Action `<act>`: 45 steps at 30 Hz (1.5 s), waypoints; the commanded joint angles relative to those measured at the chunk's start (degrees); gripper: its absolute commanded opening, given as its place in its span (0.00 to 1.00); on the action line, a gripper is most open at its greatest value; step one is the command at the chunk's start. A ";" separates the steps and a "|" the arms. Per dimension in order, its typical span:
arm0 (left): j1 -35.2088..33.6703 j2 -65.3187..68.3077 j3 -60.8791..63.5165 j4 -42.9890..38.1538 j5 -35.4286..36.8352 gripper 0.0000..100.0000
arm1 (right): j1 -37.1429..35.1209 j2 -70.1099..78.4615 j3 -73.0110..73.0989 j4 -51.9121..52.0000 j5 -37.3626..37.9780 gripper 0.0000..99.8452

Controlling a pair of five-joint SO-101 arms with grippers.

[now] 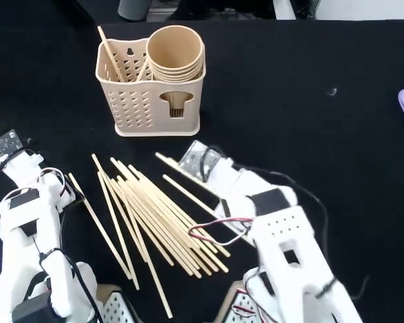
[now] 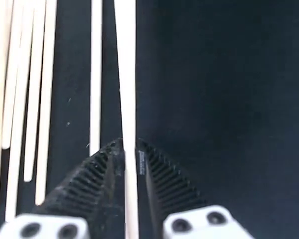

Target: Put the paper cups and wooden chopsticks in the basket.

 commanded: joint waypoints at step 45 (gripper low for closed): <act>0.40 -1.85 0.13 -1.14 -0.18 0.15 | -17.67 65.36 -80.48 -50.02 -29.63 0.01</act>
